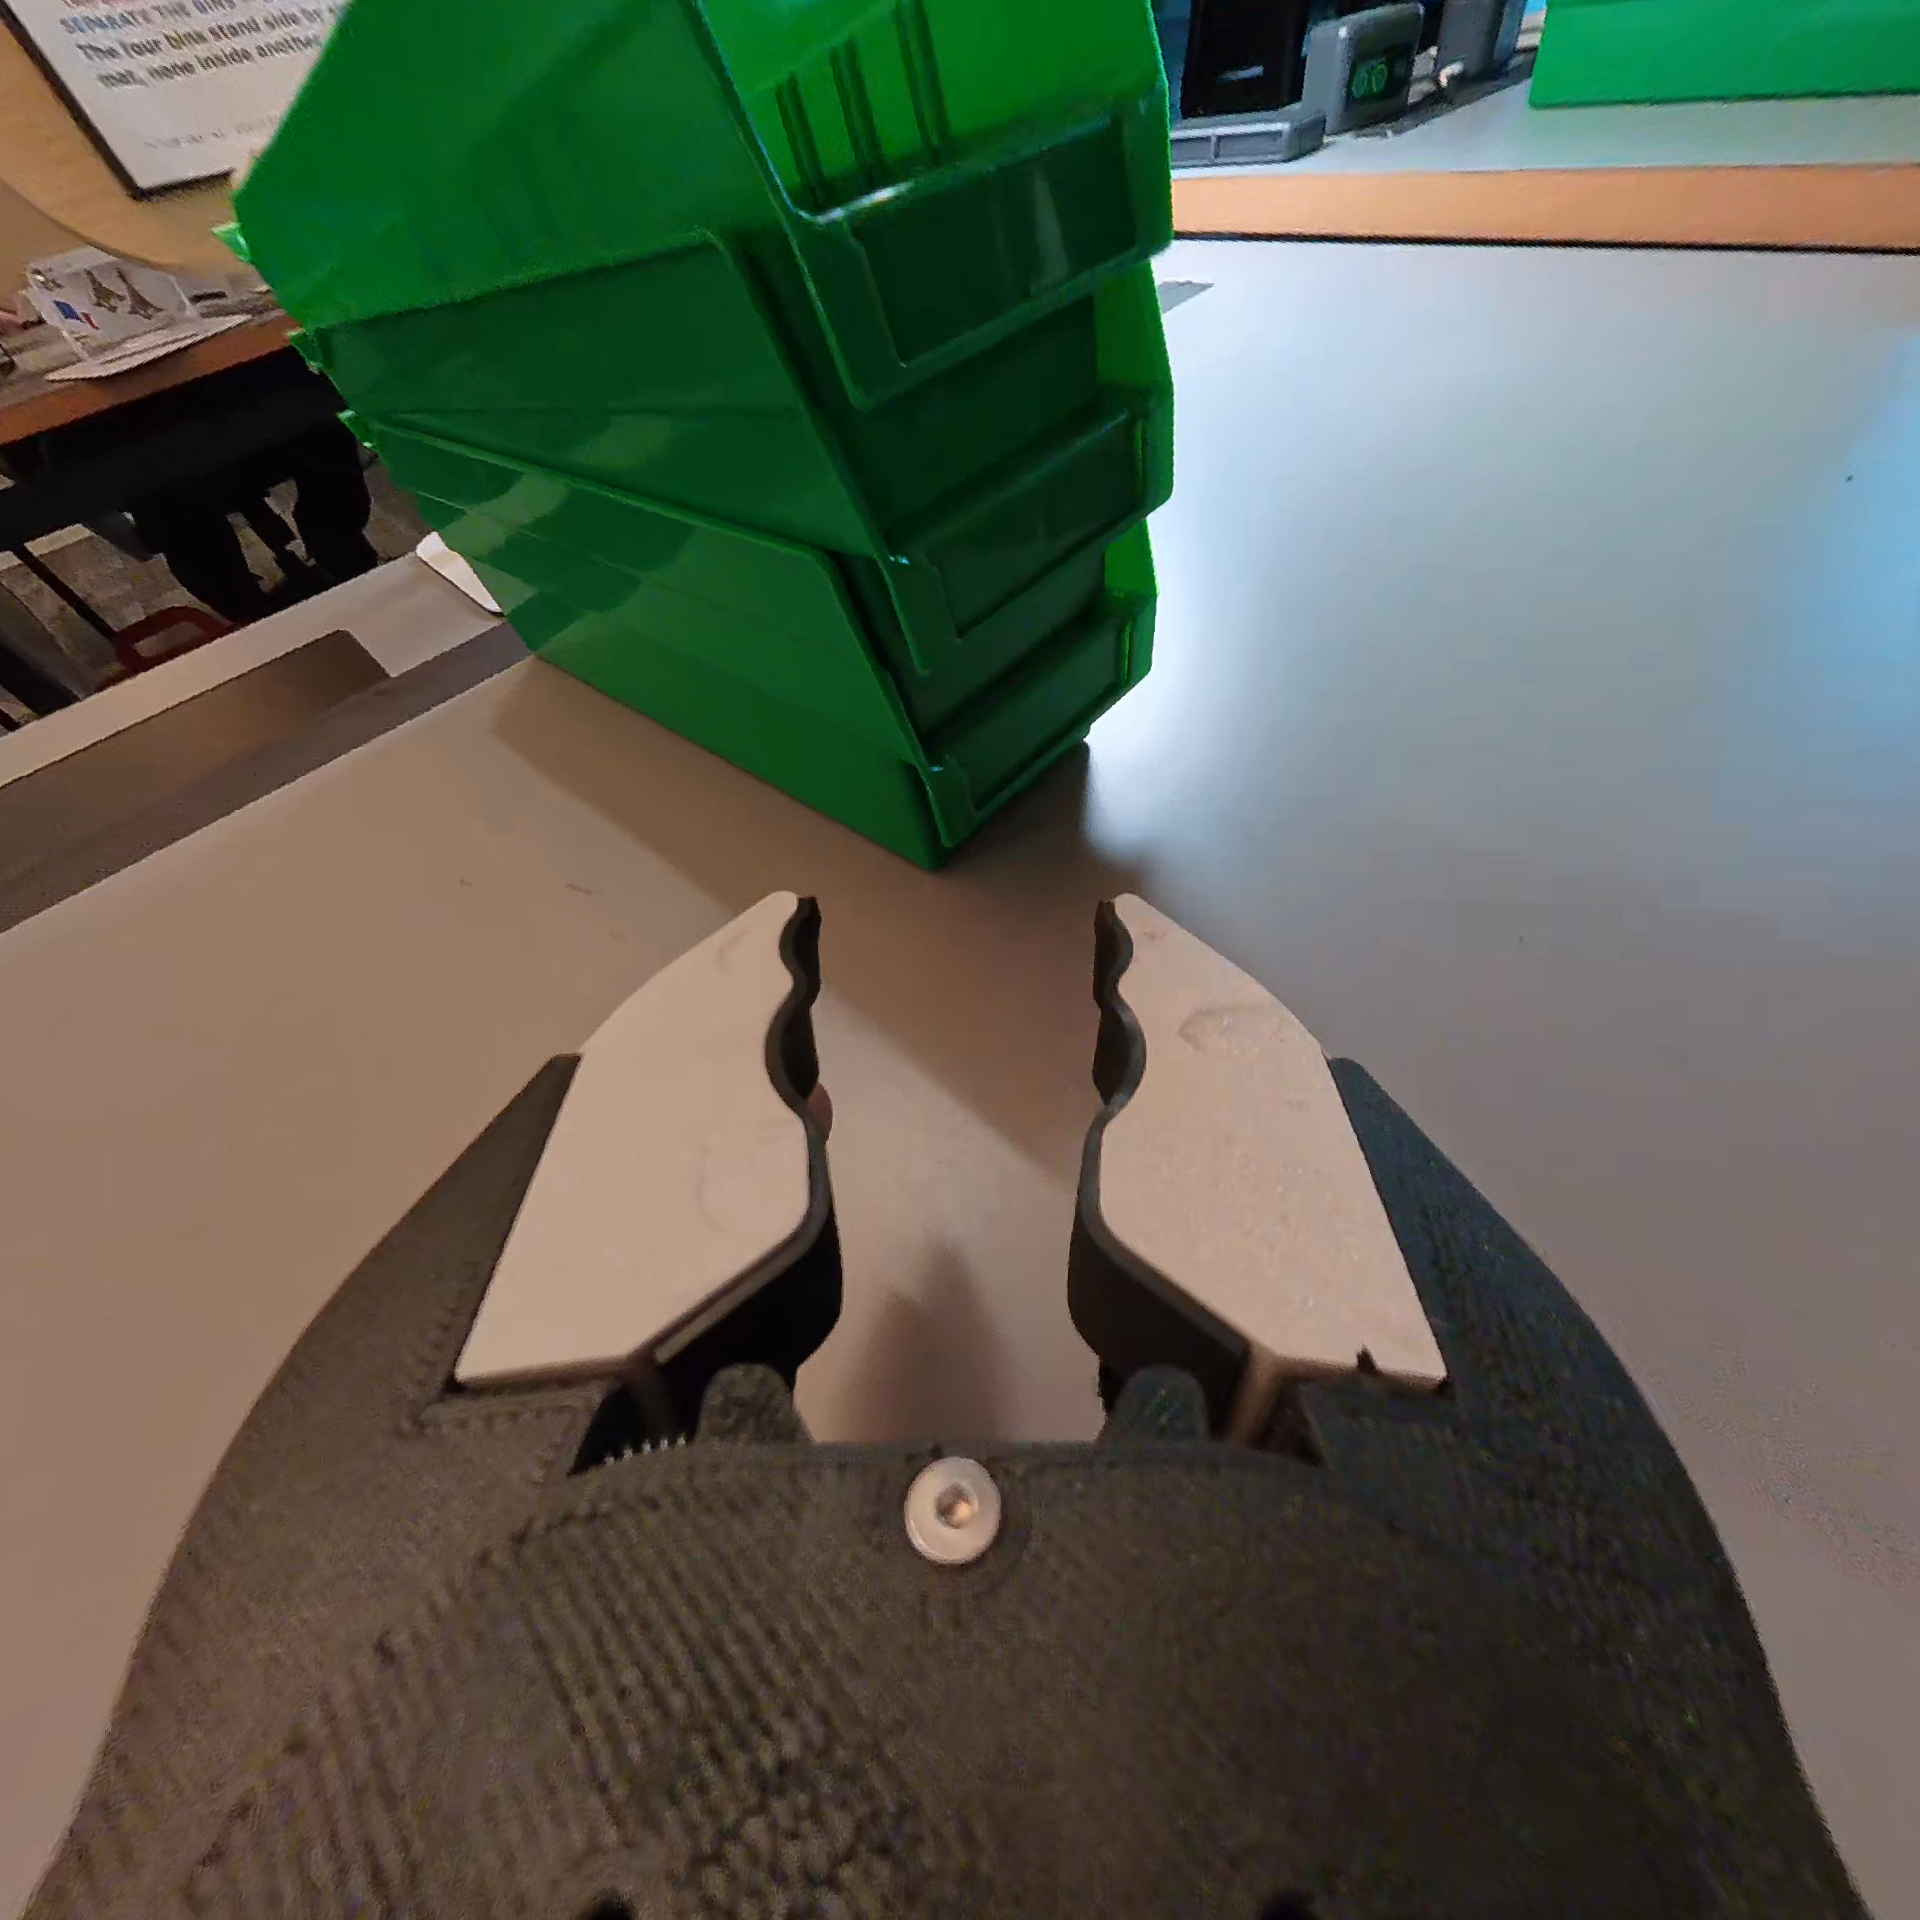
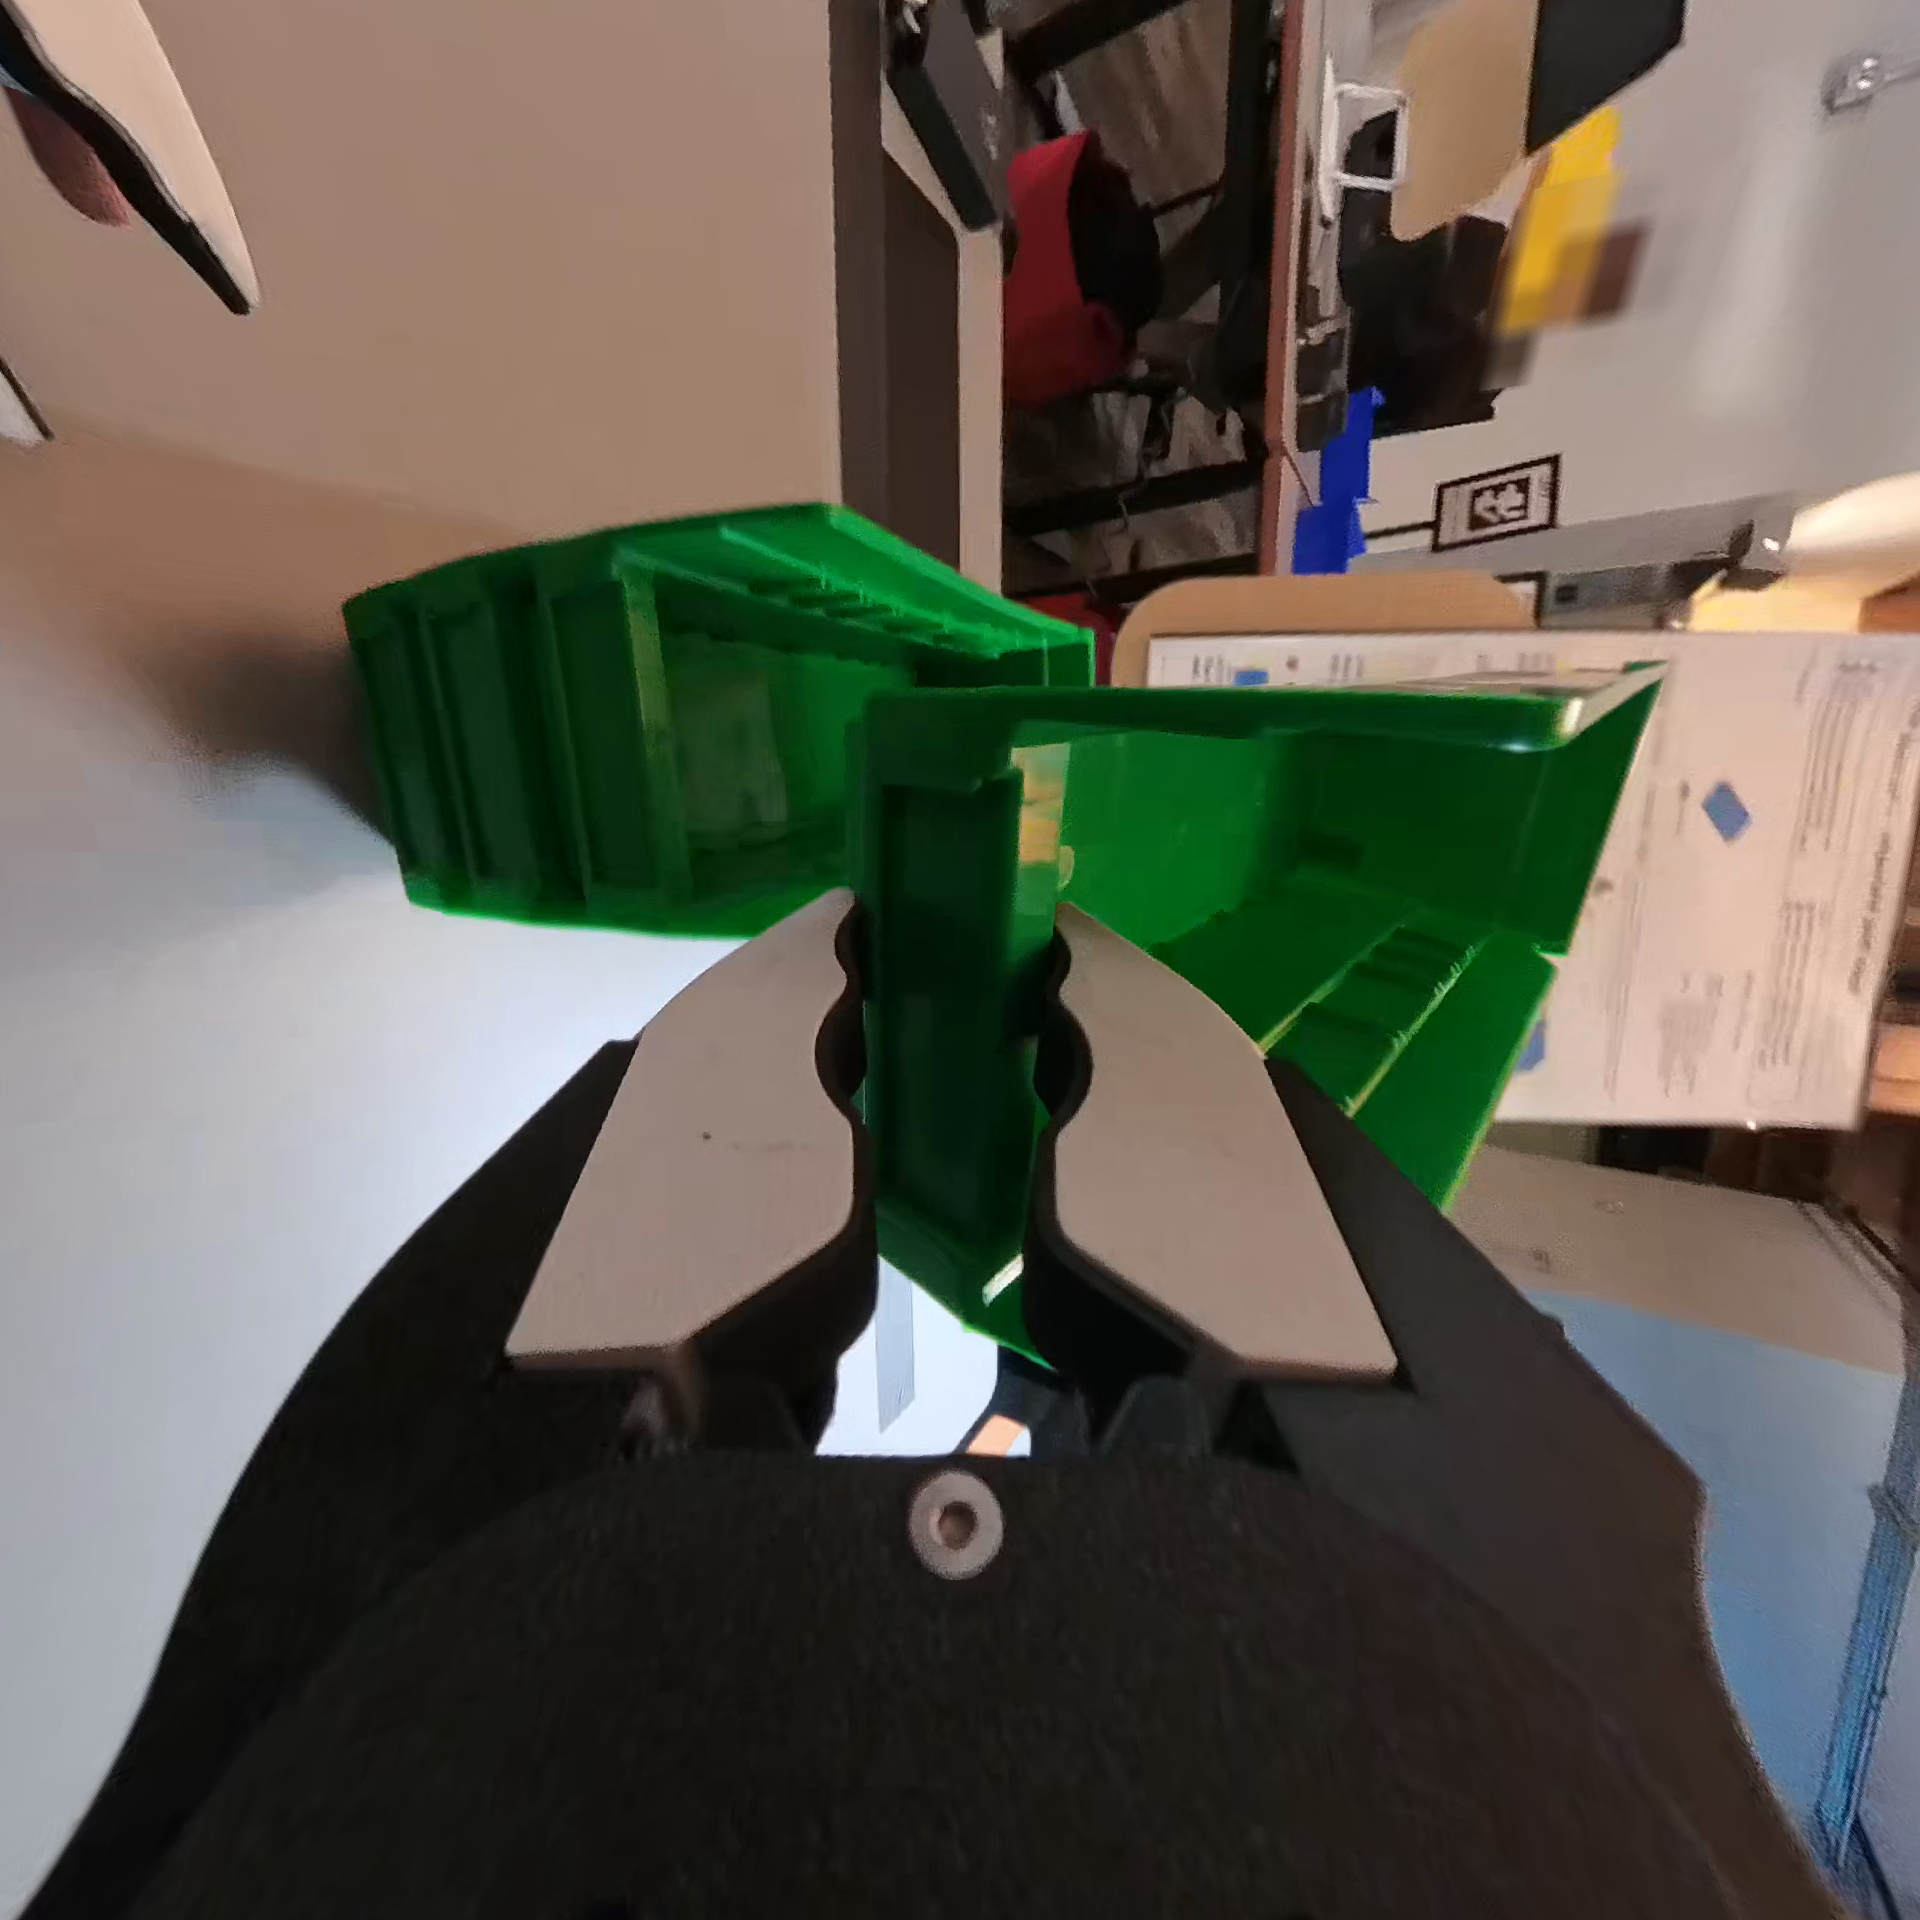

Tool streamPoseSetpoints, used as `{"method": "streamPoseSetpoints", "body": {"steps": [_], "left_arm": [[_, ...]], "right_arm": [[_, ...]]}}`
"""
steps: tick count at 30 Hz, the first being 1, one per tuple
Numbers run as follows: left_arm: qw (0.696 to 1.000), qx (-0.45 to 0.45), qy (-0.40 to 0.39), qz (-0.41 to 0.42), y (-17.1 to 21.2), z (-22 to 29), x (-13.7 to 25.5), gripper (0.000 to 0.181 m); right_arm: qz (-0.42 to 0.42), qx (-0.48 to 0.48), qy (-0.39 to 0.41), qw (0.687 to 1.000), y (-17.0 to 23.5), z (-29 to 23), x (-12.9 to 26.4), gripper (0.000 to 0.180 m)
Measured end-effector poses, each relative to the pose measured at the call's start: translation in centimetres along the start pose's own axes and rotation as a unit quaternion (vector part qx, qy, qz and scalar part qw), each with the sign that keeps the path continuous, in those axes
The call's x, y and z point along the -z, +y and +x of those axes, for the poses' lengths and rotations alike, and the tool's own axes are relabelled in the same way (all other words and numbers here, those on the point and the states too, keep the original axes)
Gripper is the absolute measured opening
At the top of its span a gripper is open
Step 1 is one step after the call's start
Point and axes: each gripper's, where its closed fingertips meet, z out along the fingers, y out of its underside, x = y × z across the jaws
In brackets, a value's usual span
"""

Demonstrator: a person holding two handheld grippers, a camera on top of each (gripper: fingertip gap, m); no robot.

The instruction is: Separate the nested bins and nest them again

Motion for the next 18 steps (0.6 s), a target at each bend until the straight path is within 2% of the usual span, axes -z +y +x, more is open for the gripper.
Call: {"method": "streamPoseSetpoints", "body": {"steps": [8, 18], "left_arm": [[0.999, 0.02, -0.024, 0.033, -1.3, -1.0, 1.4, 0.053], [0.998, 0.04, -0.046, 0.033, -2.0, -1.6, 2.2, 0.052]], "right_arm": [[-0.053, 0.027, -0.079, 0.995, -1.5, -3.1, -6.4, 0.029], [-0.075, 0.017, -0.113, 0.991, -0.9, -4.9, -8.1, 0.029]]}}
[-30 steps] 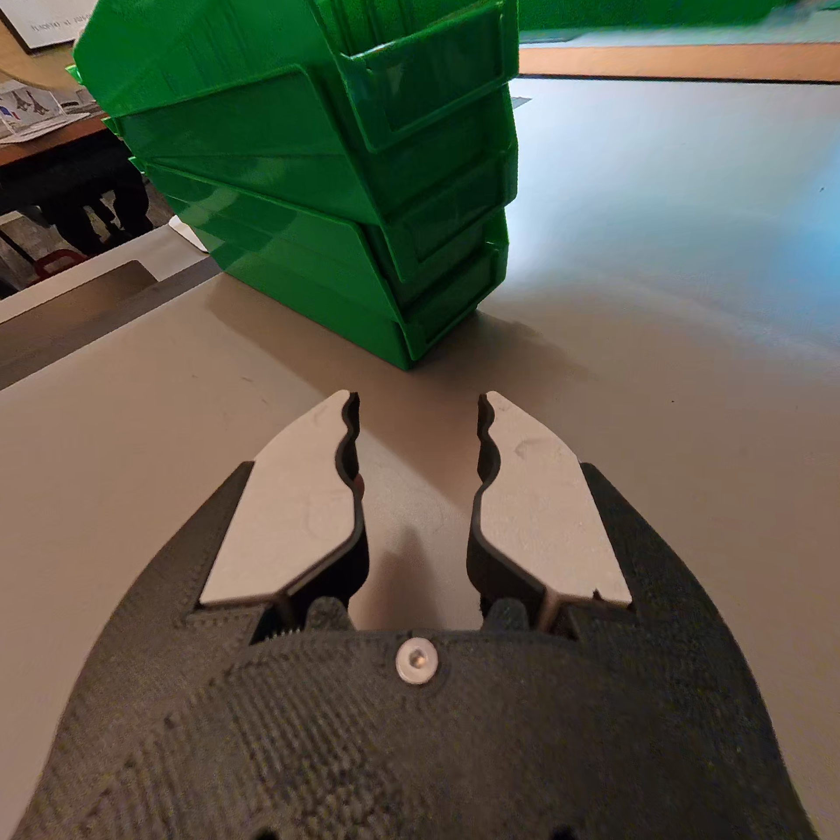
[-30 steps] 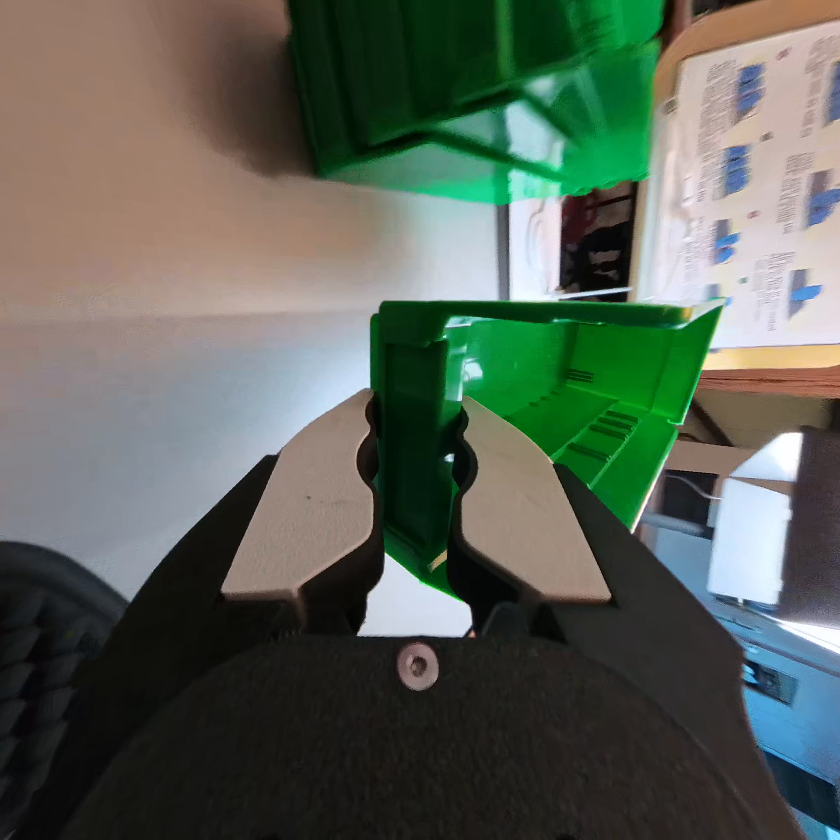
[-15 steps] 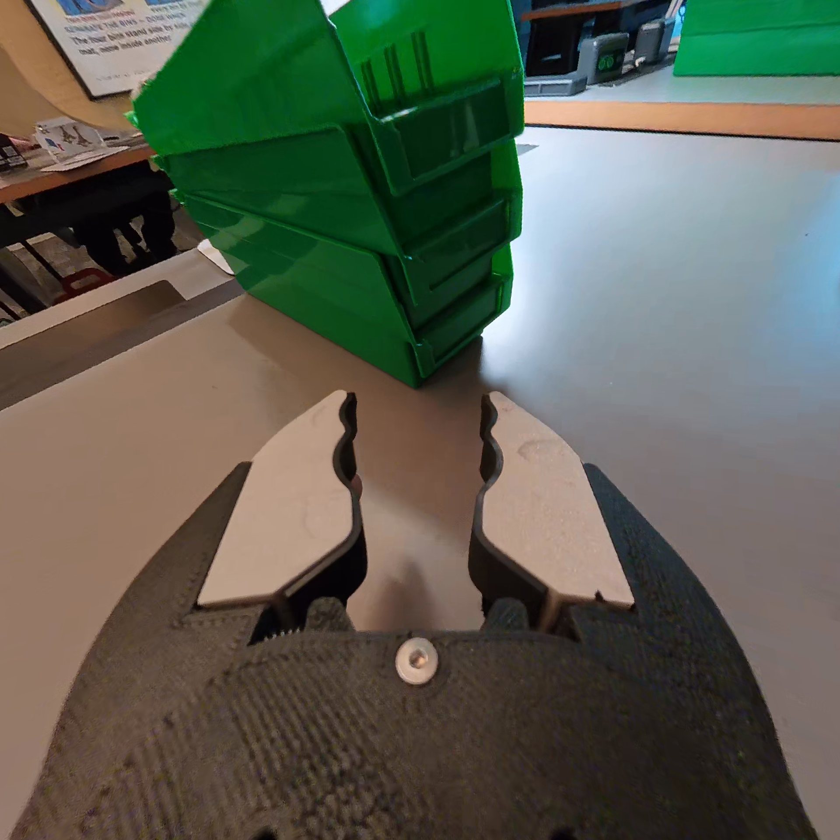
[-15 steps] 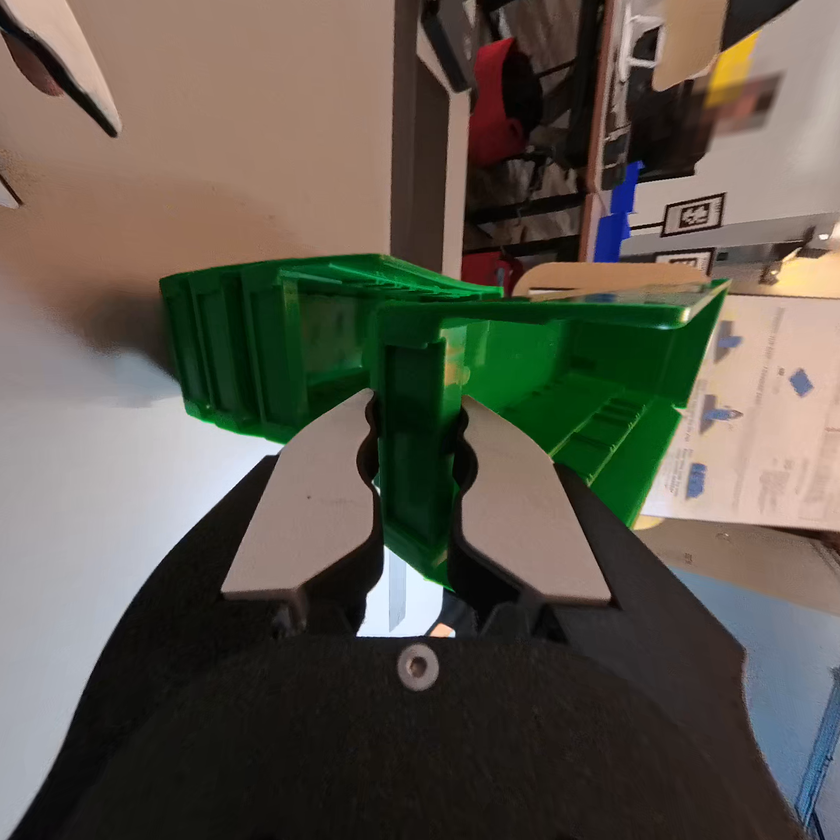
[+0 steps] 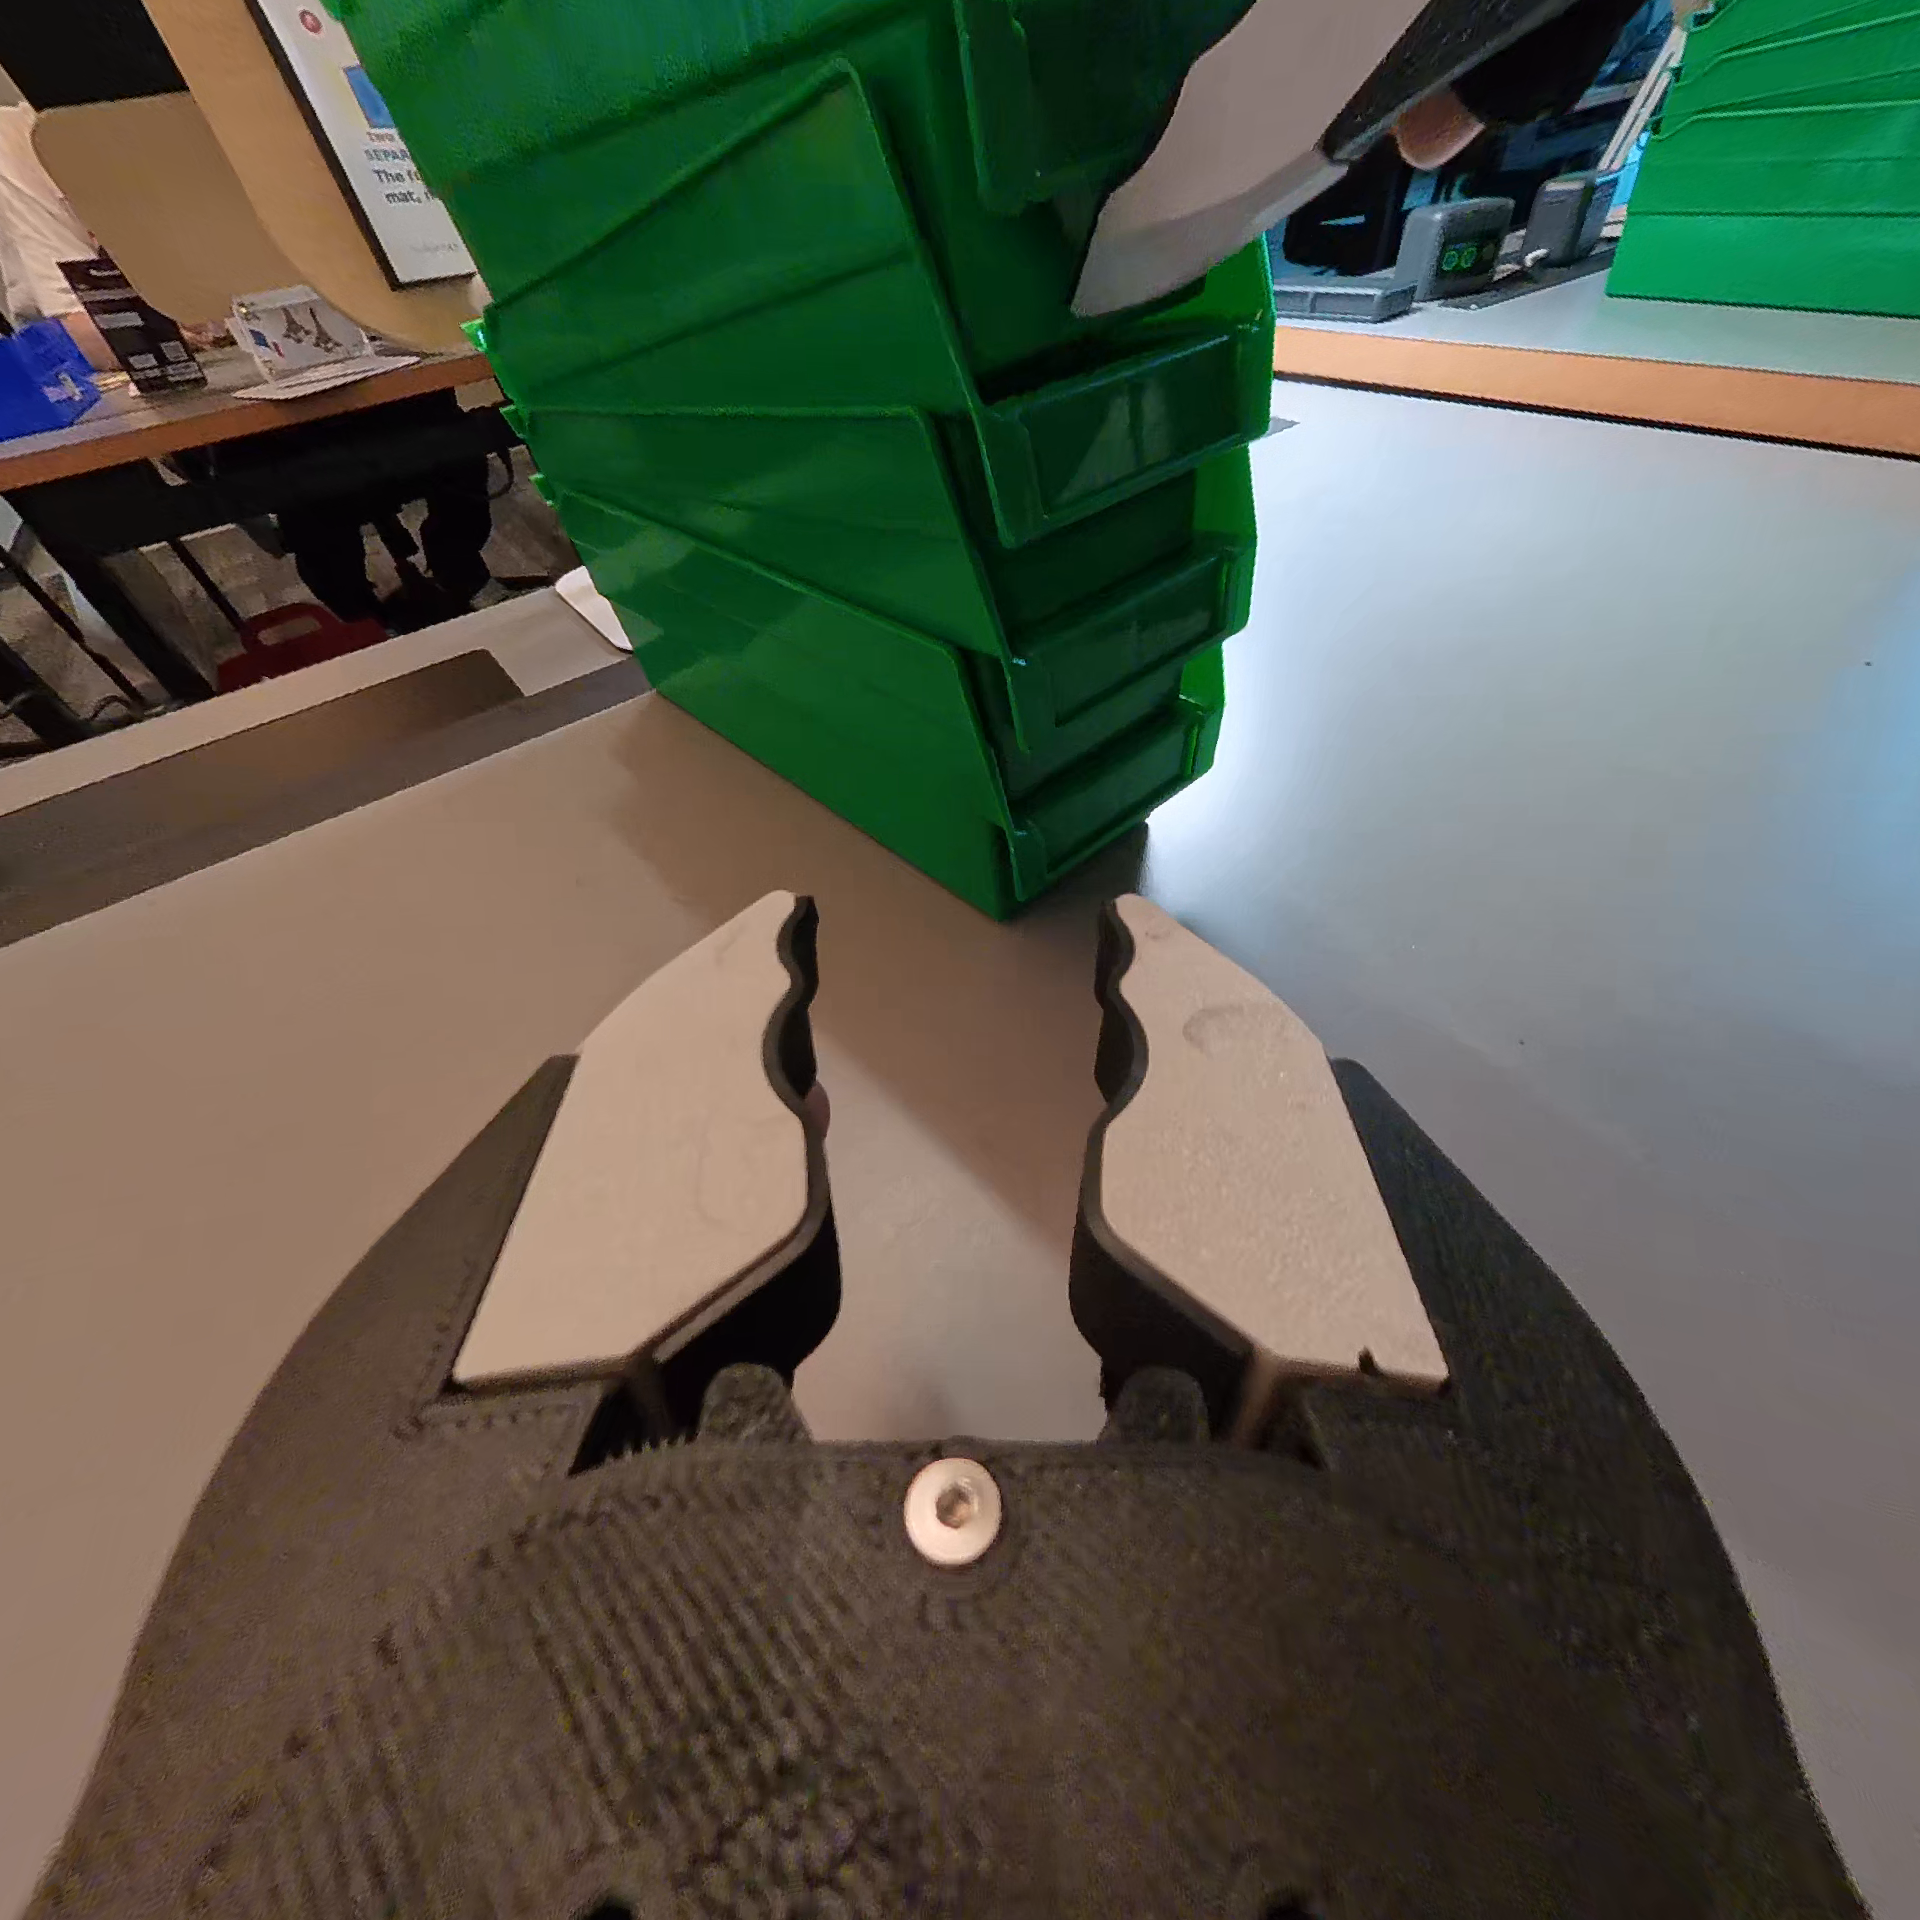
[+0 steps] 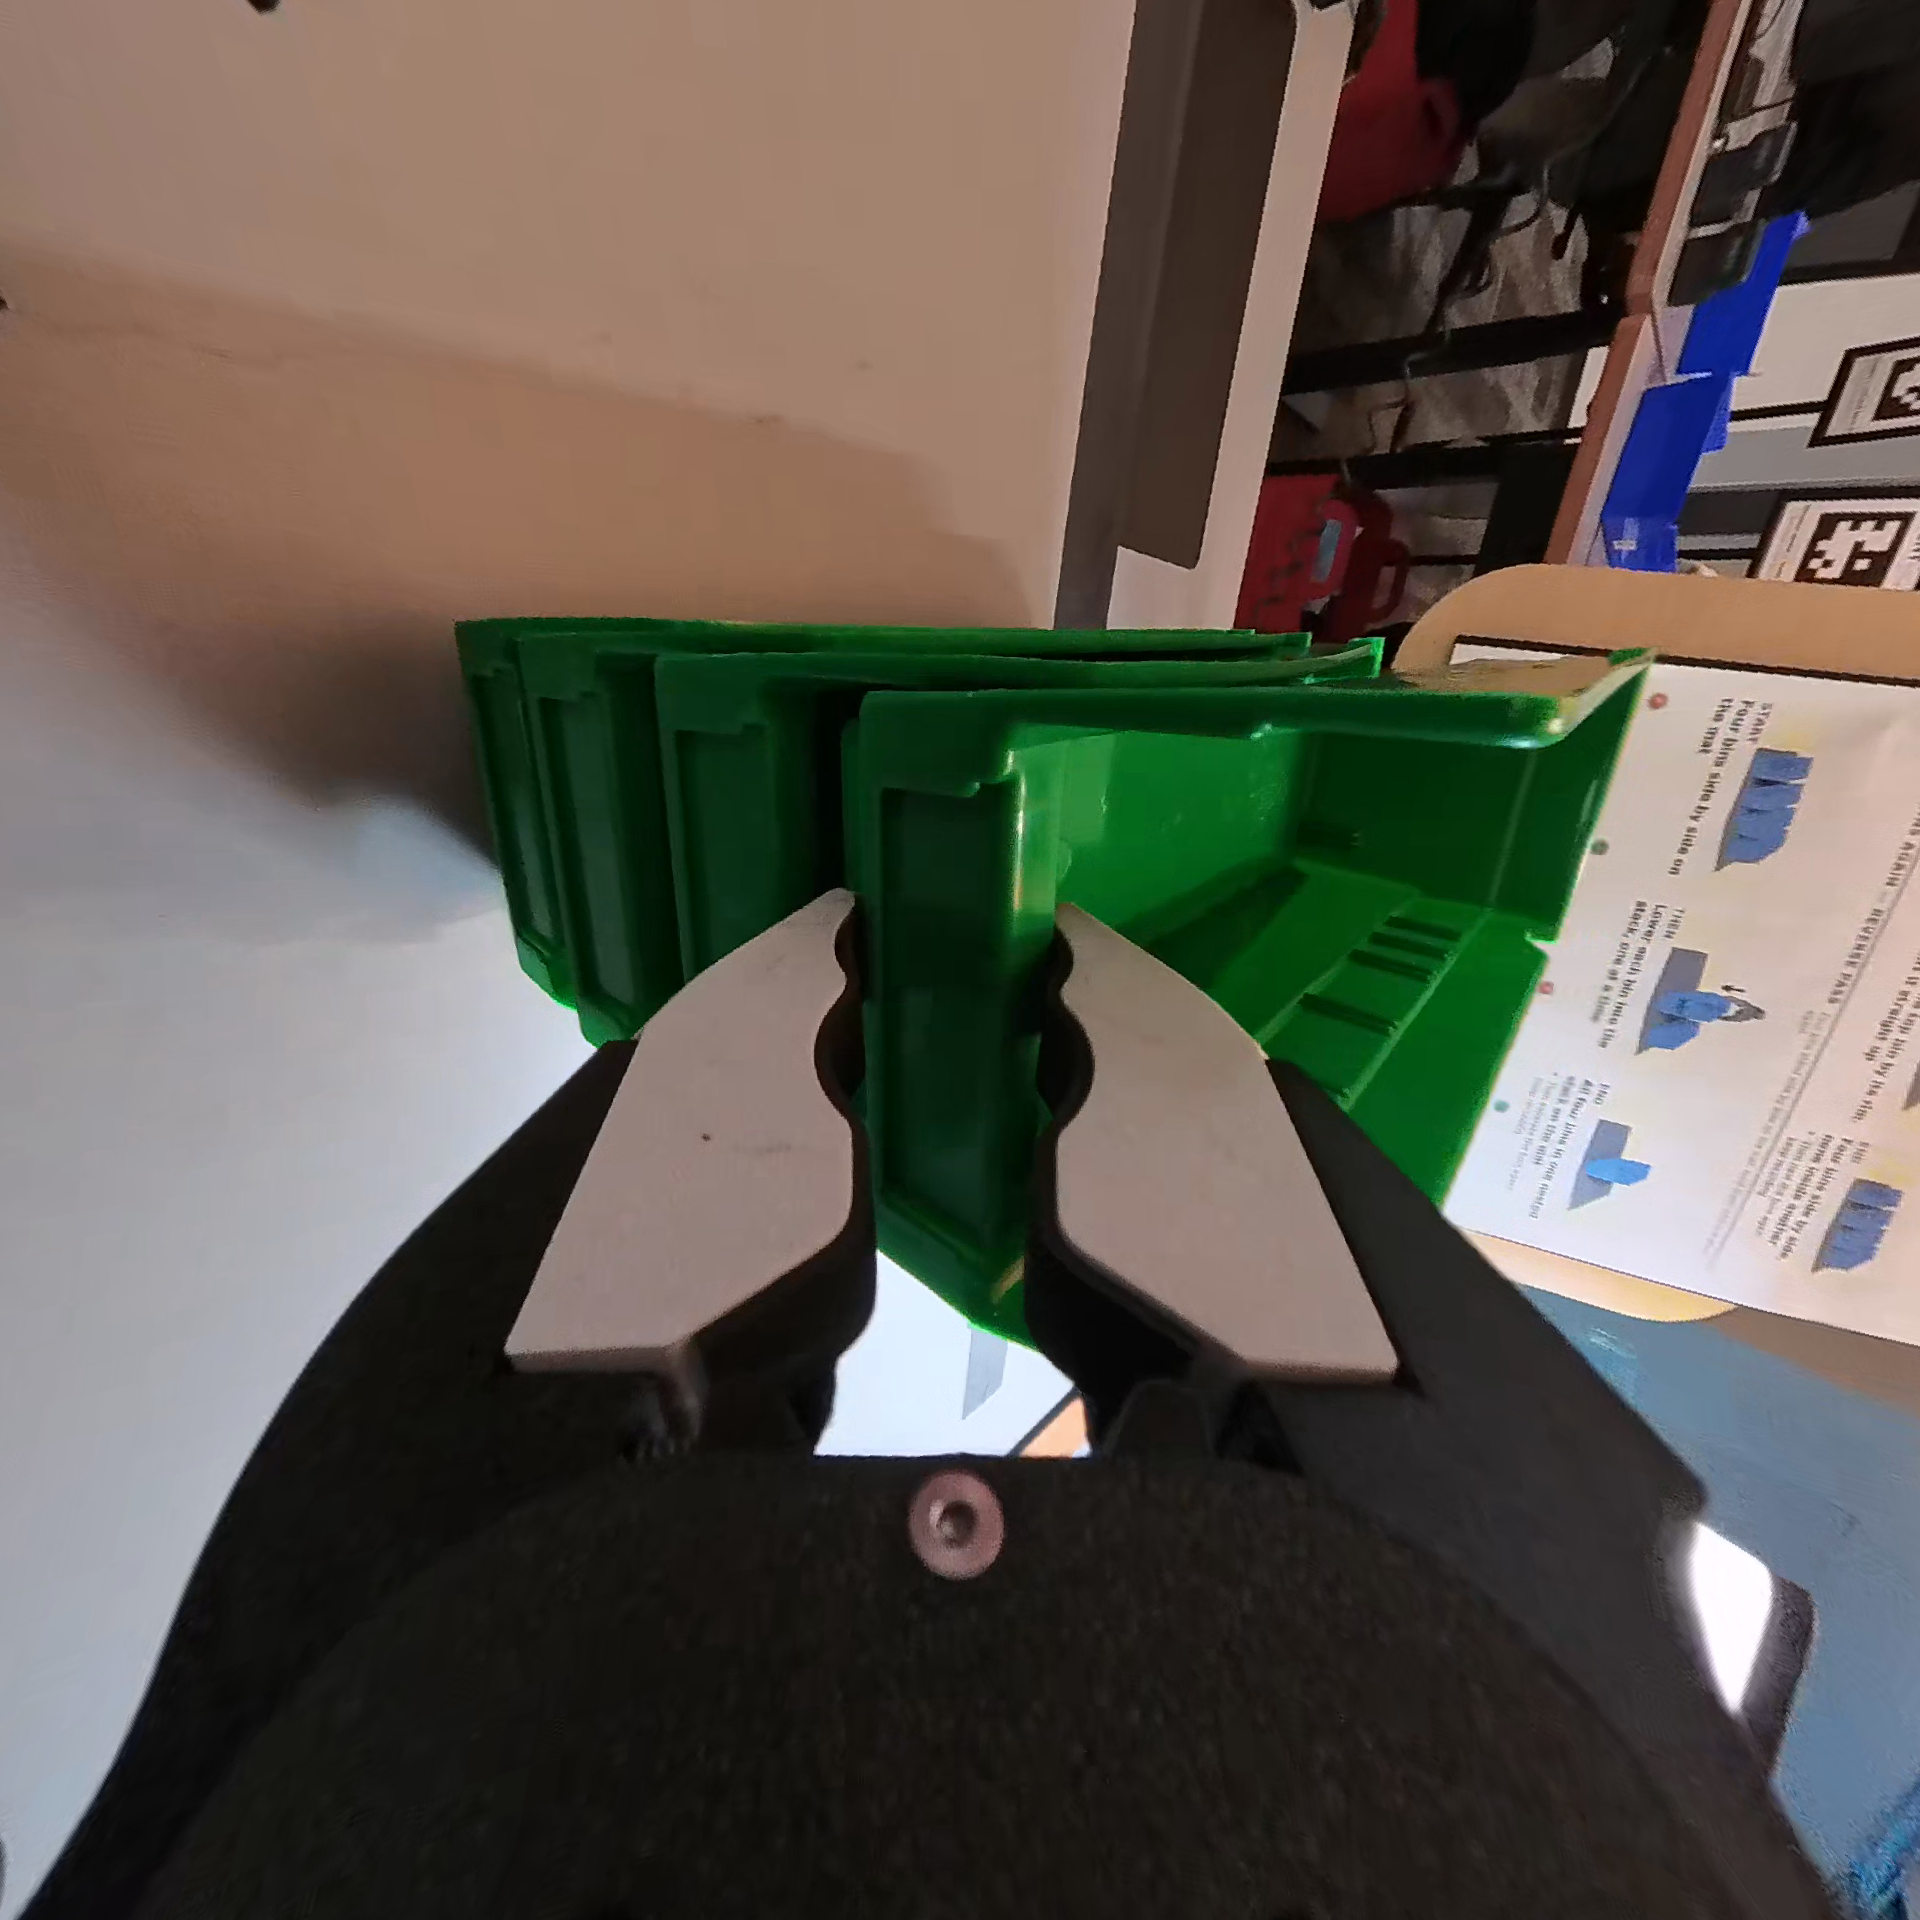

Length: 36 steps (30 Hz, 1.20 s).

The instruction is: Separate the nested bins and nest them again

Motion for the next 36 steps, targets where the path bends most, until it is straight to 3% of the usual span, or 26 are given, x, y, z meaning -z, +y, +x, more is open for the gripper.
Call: {"method": "streamPoseSetpoints", "body": {"steps": [17, 24, 27, 31, 36], "left_arm": [[1.0, -0.014, -0.02, 0.019, -1.0, -0.2, 0.3, 0.051], [1.0, -0.009, -0.019, 0.015, -0.7, -0.4, 0.3, 0.051], [1.0, -0.008, -0.02, 0.017, -0.7, -0.4, 0.4, 0.051], [1.0, -0.004, -0.02, 0.02, -0.8, -0.5, 0.4, 0.051], [1.0, -0.003, -0.01, 0.014, -0.5, -0.1, -0.1, 0.051]], "right_arm": [[0.035, -0.016, -0.01, 0.999, -0.1, -0.4, -0.6, 0.036], [0.103, -0.037, 0.013, 0.994, -1.4, 0.5, 2.4, 0.043], [0.155, -0.079, 0.047, 0.984, -1.5, 1.3, 5.0, 0.044], [0.236, -0.189, 0.103, 0.948, 0.5, 1.9, 8.0, 0.044], [0.243, -0.308, 0.107, 0.914, 6.6, -1.5, 5.1, 0.054]]}}
